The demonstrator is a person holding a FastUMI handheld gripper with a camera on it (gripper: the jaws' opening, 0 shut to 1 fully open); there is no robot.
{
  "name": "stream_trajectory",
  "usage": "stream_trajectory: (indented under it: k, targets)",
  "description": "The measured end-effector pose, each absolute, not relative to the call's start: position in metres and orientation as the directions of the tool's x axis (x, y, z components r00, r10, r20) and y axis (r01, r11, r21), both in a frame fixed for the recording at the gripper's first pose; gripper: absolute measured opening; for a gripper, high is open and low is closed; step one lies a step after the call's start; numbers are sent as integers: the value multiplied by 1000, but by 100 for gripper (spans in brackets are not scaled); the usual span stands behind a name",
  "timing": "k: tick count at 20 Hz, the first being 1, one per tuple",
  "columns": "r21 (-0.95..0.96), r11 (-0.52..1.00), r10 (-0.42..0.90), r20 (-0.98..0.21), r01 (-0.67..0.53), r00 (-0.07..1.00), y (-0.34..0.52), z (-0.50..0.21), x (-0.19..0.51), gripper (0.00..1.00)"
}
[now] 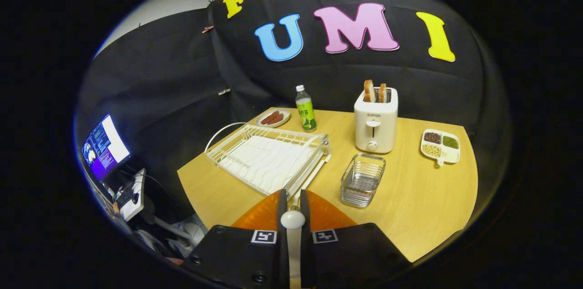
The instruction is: Take the plate from the dish rack, then take the spoon from the basket and place it into the plate.
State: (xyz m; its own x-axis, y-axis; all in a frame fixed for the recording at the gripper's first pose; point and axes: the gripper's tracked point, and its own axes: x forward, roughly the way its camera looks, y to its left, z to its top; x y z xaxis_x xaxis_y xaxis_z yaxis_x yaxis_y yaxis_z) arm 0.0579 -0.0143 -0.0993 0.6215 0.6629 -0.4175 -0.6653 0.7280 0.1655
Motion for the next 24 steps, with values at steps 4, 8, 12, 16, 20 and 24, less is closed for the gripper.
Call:
stream_trajectory:
  k: [4, 8, 12, 16, 20, 24]
  targets:
    - [140, 662, 700, -466, -736, 541, 9, -141, 37, 14]
    - [113, 645, 698, -489, -756, 523, 14, -162, 30, 14]
    - [100, 643, 688, -510, -759, 516, 2, -174, 24, 15]
    - [128, 661, 666, -555, -740, 498, -10, -188, 16, 16]
    - [122, 667, 655, -567, -735, 500, -12, -193, 15, 16]
    - [130, 680, 637, -593, -722, 493, -15, -200, 11, 18]
